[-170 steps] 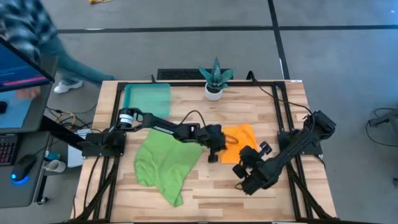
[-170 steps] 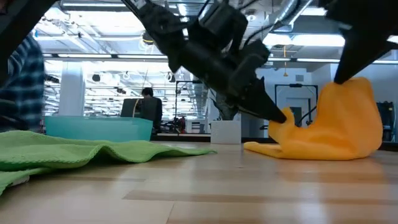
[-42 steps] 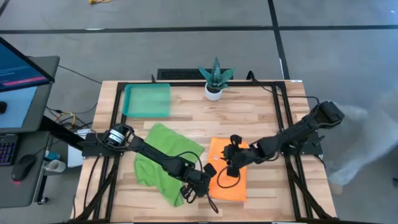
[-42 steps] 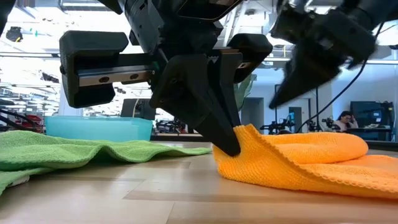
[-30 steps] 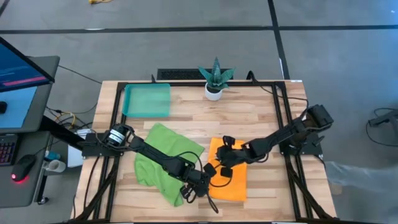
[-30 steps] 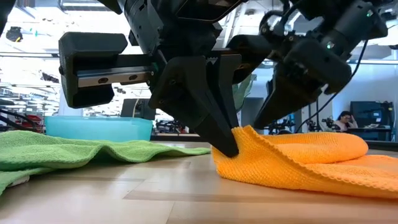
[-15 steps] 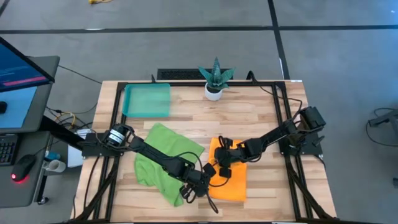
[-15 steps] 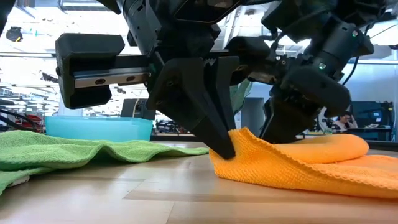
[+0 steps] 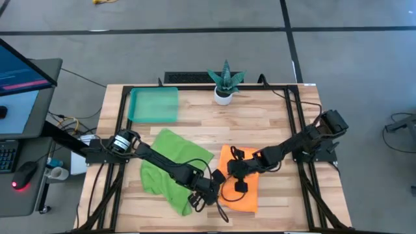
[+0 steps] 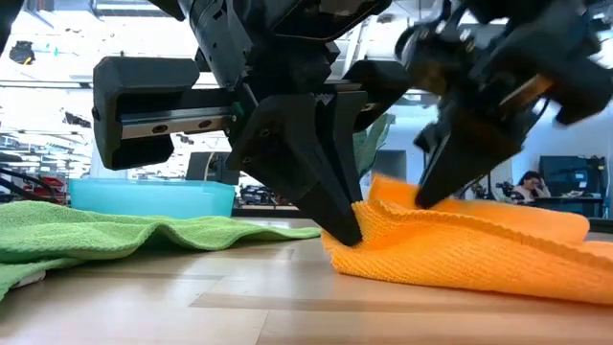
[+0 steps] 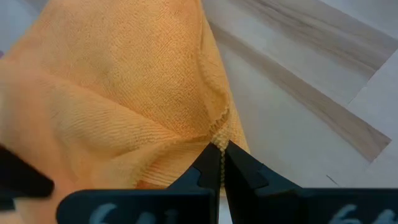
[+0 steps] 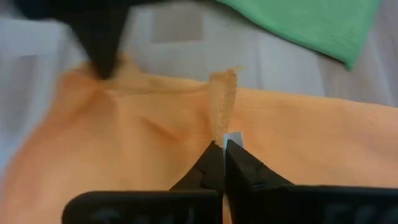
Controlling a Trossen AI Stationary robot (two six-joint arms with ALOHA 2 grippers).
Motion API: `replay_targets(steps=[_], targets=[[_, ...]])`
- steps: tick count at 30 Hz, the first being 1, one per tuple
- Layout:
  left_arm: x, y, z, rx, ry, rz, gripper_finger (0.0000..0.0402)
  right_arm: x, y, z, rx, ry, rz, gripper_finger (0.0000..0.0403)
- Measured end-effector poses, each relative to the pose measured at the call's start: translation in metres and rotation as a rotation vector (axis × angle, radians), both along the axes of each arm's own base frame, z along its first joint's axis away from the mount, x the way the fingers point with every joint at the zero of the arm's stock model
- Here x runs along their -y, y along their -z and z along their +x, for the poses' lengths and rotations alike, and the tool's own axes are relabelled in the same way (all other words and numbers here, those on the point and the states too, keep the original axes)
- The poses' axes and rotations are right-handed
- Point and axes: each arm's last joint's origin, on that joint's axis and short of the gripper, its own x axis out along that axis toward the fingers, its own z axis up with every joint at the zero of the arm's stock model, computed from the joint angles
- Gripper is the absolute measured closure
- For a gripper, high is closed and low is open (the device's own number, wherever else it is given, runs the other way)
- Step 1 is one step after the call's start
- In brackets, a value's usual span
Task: Roll microfiber towels into tight, uniform cylinder then place into a basket
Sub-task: Fold the yellow microfiber cloth
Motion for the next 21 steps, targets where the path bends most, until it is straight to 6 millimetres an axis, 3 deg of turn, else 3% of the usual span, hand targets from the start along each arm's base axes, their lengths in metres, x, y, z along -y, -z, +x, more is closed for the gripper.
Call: replay_targets(steps=[7, 21], targets=[[0.008, -0.009, -0.006, 0.009, -0.043, -0.024, 0.0401, -0.031, -0.018, -0.019, 0.06, -0.076, 0.031, 0.0394], [0.008, -0.014, -0.009, -0.002, -0.15, -0.037, 0.0393, -0.092, -0.019, -0.069, 0.072, -0.053, 0.066, 0.0392]])
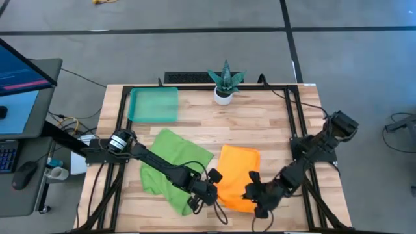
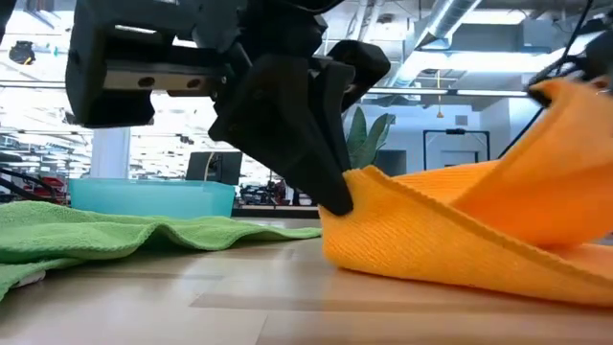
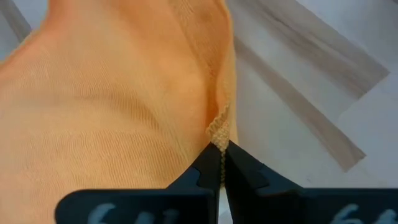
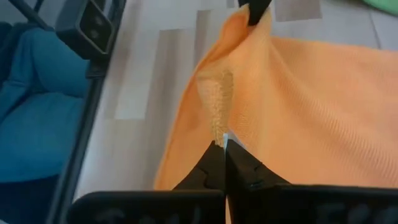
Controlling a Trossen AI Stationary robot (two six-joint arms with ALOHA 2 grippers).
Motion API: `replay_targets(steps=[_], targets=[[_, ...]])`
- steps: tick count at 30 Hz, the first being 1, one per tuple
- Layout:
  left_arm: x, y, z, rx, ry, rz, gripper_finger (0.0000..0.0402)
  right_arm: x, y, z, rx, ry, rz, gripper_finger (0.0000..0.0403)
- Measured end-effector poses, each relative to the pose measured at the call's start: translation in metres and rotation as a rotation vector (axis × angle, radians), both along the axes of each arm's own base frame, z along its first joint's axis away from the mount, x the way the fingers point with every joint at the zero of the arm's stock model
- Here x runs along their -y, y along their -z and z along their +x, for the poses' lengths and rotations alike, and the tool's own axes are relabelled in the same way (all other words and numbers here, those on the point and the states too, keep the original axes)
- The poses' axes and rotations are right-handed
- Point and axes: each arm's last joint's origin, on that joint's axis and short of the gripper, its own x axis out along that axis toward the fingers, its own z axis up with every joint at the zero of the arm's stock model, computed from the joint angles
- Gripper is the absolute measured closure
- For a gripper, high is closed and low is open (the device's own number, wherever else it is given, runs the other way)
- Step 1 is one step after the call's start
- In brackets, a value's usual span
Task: Roll microfiber towels into tight, uniform cylinder then place into a basket
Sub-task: Fold the yellow microfiber cloth
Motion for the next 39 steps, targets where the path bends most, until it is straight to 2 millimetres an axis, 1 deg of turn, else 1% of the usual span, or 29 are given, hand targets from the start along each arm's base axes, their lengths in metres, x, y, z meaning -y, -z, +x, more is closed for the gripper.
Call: replay_targets(steps=[5, 9, 13, 19, 23, 26, 28, 32, 36, 38, 39], targets=[[0.0, 0.0, 0.0, -0.001, -0.005, -0.005, 0.0349, -0.012, 0.003, -0.014, -0.002, 0.036, 0.018, 0.0398], [0.0, 0.0, 0.0, -0.008, -0.005, -0.002, 0.0313, -0.017, 0.007, -0.019, -0.021, 0.06, 0.029, 0.0392], [-0.002, -0.002, -0.005, -0.037, 0.0, 0.014, 0.0293, -0.019, 0.007, -0.021, -0.028, 0.072, 0.05, 0.0392], [-0.004, -0.028, -0.013, -0.022, -0.008, -0.013, 0.0288, -0.025, 0.007, -0.029, -0.035, 0.065, 0.071, 0.0397], [-0.002, -0.033, -0.013, -0.023, 0.036, -0.095, 0.0288, -0.028, 0.008, -0.034, -0.05, 0.08, 0.092, 0.039], [-0.002, -0.028, -0.01, -0.018, 0.089, -0.165, 0.0287, -0.031, 0.008, -0.038, -0.058, 0.079, 0.108, 0.0392], [-0.004, -0.022, -0.009, -0.003, 0.102, -0.177, 0.0287, -0.033, 0.008, -0.04, -0.065, 0.076, 0.116, 0.0393], [-0.012, -0.019, 0.001, 0.162, 0.117, -0.213, 0.0287, -0.034, 0.008, -0.043, -0.091, 0.079, 0.14, 0.0387], [-0.024, -0.017, 0.009, 0.298, 0.116, -0.232, 0.0287, -0.035, 0.008, -0.043, -0.117, 0.081, 0.164, 0.0382], [-0.03, -0.01, 0.012, 0.354, 0.111, -0.238, 0.0287, -0.035, 0.009, -0.043, -0.118, 0.081, 0.164, 0.0386], [-0.033, -0.006, 0.012, 0.356, 0.105, -0.238, 0.0287, -0.034, 0.009, -0.043, -0.118, 0.081, 0.162, 0.0388]])
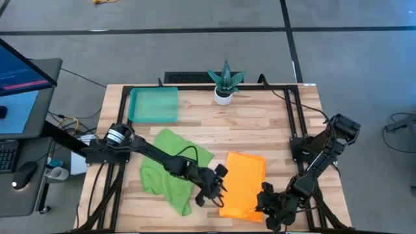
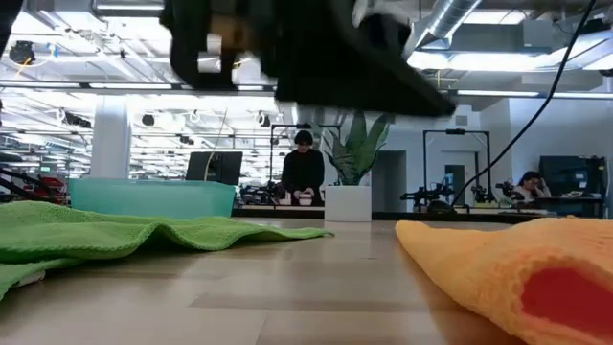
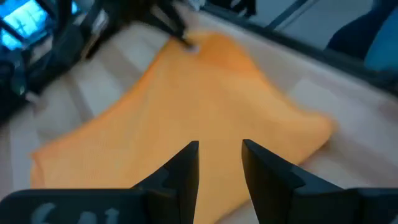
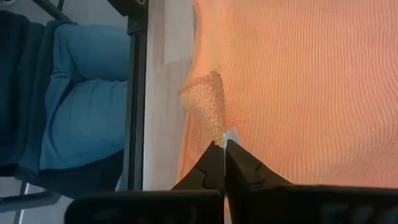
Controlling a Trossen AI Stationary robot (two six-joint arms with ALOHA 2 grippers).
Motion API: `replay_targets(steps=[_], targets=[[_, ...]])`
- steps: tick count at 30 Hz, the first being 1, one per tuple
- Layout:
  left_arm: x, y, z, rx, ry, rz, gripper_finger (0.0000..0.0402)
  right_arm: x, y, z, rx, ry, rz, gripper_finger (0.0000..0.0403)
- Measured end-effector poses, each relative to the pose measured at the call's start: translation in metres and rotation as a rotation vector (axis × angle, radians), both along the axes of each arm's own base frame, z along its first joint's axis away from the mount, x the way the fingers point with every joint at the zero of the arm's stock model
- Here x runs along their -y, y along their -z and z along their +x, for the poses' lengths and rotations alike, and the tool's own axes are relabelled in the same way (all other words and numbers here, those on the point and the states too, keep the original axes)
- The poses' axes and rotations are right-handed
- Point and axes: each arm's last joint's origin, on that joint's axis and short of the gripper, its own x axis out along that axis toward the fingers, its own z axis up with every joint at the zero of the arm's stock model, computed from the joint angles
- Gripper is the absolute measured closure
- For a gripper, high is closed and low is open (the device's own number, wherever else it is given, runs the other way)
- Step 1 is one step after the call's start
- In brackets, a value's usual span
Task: Roll microfiber towels into tight, uniform cylinder then place into a basket
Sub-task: Fold the yellow microfiber cloth
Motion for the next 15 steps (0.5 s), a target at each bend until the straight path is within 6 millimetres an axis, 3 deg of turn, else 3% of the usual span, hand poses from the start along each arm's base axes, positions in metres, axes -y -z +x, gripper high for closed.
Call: replay_targets(steps=[4, 15], targets=[[-0.006, 0.008, 0.009, 0.048, -0.023, -0.021, 0.0287, 0.001, 0.0, 0.001, -0.011, 0.0, -0.003, 0.0391], [-0.029, 0.057, 0.033, 0.027, -0.203, -0.002, 0.0287, 0.006, 0.002, 0.004, -0.042, 0.008, -0.005, 0.0393]])
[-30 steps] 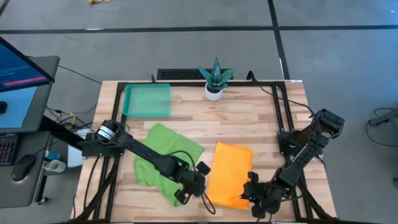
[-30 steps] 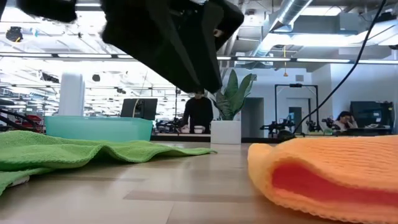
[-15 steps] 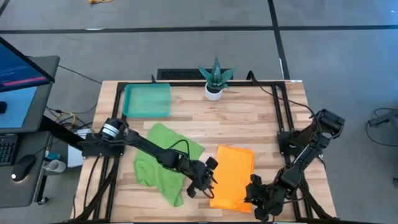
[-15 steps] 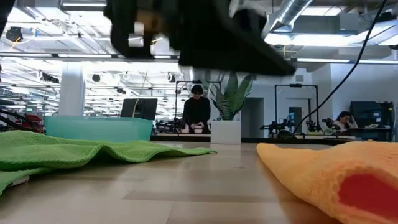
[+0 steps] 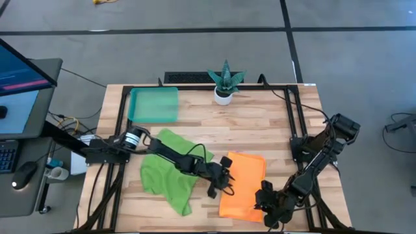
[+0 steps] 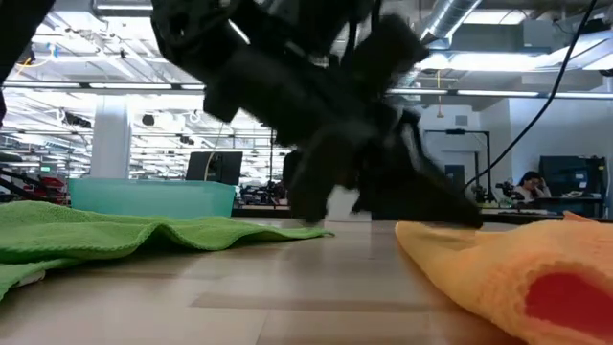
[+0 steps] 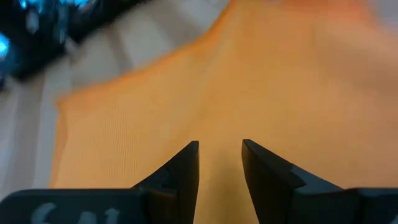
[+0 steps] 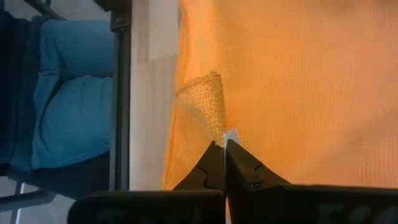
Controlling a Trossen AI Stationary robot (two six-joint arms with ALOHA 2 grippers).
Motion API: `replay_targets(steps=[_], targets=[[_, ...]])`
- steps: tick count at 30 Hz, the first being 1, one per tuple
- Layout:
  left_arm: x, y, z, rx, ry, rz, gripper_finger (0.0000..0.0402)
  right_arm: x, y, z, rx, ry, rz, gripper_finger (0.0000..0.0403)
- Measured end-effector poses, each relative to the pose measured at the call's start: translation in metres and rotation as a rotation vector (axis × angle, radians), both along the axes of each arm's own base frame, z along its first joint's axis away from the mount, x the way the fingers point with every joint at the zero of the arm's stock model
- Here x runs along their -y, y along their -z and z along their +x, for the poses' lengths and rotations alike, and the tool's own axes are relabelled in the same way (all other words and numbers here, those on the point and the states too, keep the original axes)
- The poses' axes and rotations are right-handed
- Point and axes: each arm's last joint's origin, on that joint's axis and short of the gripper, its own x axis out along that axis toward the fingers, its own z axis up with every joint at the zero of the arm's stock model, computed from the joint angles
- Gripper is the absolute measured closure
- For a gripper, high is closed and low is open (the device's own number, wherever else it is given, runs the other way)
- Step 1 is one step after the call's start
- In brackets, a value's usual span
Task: Roll microfiber towels into tight, uniform cylinder then place into a basket
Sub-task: Fold the yellow microfiber cloth
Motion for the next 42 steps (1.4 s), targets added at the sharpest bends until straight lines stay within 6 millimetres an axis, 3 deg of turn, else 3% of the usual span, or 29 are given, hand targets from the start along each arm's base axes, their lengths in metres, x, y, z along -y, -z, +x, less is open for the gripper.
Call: replay_targets(steps=[8, 15, 29, 36, 42], targets=[[-0.015, 0.002, 0.003, -0.036, -0.108, -0.078, 0.0287, -0.002, 0.0, -0.001, -0.067, 0.006, 0.075, 0.0367], [-0.02, 0.004, 0.003, -0.08, -0.101, -0.133, 0.0287, -0.002, 0.0, -0.001, -0.083, 0.073, 0.116, 0.0335], [-0.03, 0.008, 0.001, -0.149, -0.155, -0.159, 0.0288, -0.002, 0.0, -0.001, -0.125, 0.129, 0.165, 0.0224], [-0.027, 0.008, 0.001, -0.16, -0.184, -0.206, 0.0288, 0.006, 0.0, 0.004, 0.05, 0.222, 0.009, 0.0224], [-0.018, 0.007, -0.001, -0.139, -0.174, -0.16, 0.0288, 0.021, 0.006, 0.003, -0.029, 0.36, -0.051, 0.0241]])
